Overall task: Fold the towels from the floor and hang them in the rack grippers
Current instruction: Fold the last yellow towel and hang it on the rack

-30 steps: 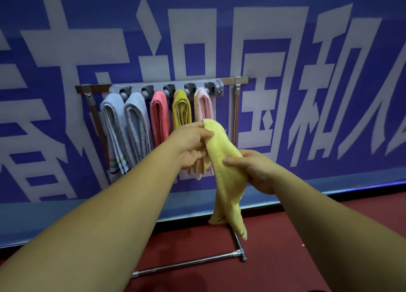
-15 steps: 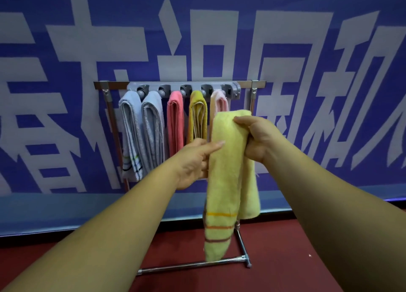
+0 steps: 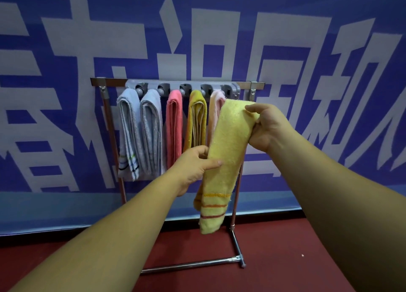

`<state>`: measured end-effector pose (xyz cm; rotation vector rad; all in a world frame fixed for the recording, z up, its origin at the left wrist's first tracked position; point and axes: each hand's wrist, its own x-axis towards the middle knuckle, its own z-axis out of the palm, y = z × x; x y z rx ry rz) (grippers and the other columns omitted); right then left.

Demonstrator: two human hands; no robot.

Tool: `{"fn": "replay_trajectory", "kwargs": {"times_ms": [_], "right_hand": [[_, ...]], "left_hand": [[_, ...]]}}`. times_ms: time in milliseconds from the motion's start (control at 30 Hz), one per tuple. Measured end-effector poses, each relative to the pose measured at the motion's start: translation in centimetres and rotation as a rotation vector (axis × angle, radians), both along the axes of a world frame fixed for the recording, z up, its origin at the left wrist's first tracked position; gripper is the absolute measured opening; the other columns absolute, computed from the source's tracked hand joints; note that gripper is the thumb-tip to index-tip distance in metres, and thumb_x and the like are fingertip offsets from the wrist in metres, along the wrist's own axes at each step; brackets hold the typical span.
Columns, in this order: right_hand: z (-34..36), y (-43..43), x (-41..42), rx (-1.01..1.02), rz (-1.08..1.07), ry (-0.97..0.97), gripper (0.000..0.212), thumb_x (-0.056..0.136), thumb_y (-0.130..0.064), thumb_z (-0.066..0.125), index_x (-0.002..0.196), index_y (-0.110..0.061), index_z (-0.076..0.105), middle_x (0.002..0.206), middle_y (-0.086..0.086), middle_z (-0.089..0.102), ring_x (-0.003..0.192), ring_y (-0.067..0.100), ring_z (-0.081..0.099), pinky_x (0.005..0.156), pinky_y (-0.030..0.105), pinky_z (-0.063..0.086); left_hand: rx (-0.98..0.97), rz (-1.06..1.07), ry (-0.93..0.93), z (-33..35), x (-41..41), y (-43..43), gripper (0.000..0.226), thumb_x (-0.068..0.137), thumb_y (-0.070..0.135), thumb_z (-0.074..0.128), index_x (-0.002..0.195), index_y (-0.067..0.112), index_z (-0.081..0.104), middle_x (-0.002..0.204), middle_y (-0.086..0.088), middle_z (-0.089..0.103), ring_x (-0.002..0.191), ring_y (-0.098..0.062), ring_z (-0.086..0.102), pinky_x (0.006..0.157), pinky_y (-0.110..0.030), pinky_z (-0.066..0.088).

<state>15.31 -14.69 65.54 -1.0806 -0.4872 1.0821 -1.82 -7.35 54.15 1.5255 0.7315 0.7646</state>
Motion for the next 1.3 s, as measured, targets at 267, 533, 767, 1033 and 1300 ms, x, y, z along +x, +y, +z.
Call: {"fn": "replay_trajectory", "kwargs": {"times_ms": [267, 533, 767, 1033, 1300], "right_hand": [[-0.2, 0.3, 0.4, -0.055, -0.045, 0.012, 0.040, 0.093, -0.009, 0.065, 0.131, -0.003, 0.052, 0.122, 0.014, 0.065, 0.109, 0.030, 0.067, 0.088, 0.045, 0.055], [-1.2, 1.9, 2.0, -0.035, -0.073, 0.091, 0.044, 0.093, -0.005, 0.062, 0.136, -0.002, 0.050, 0.123, 0.015, 0.063, 0.109, 0.029, 0.066, 0.087, 0.043, 0.055], [-6.2, 3.2, 4.7, -0.464, 0.213, -0.445, 0.067, 0.097, -0.042, 0.069, 0.150, -0.008, 0.047, 0.135, 0.022, 0.064, 0.110, 0.038, 0.070, 0.091, 0.051, 0.061], [-8.8, 0.3, 2.8, -0.563, 0.549, -0.823, 0.058, 0.091, -0.056, 0.075, 0.128, -0.012, 0.065, 0.119, 0.019, 0.073, 0.105, 0.042, 0.075, 0.089, 0.061, 0.062], [-9.8, -0.4, -0.2, -0.346, 0.595, -1.080, 0.127, 0.072, -0.049, 0.094, 0.165, -0.043, 0.007, 0.141, -0.005, 0.058, 0.113, 0.016, 0.065, 0.098, 0.044, 0.058]], "left_hand": [[-0.037, -0.153, 0.035, -1.1, -1.4, -0.1, 0.019, 0.095, 0.005, 0.077, 0.112, 0.012, 0.072, 0.110, -0.009, 0.077, 0.104, -0.027, 0.072, 0.094, -0.047, 0.057], [-0.019, -0.266, 0.193, -1.7, -0.8, -0.5, 0.043, 0.092, 0.029, 0.079, 0.116, -0.005, 0.069, 0.097, -0.010, 0.067, 0.086, -0.020, 0.059, 0.079, -0.034, 0.047], [-0.240, -0.112, -0.001, 0.0, 1.4, -0.1, 0.011, 0.101, 0.015, 0.070, 0.109, 0.008, 0.074, 0.084, -0.010, 0.073, 0.071, -0.023, 0.066, 0.065, -0.035, 0.055], [-0.496, 0.211, -0.064, -1.8, 4.0, 1.2, 0.022, 0.108, 0.011, 0.058, 0.124, 0.000, 0.070, 0.094, -0.018, 0.080, 0.079, -0.030, 0.078, 0.070, -0.046, 0.066], [-0.599, 0.497, -0.249, -1.6, 2.6, 2.3, 0.032, 0.107, 0.001, 0.043, 0.124, -0.008, 0.068, 0.097, -0.024, 0.077, 0.066, -0.031, 0.077, 0.049, -0.044, 0.060]]}}
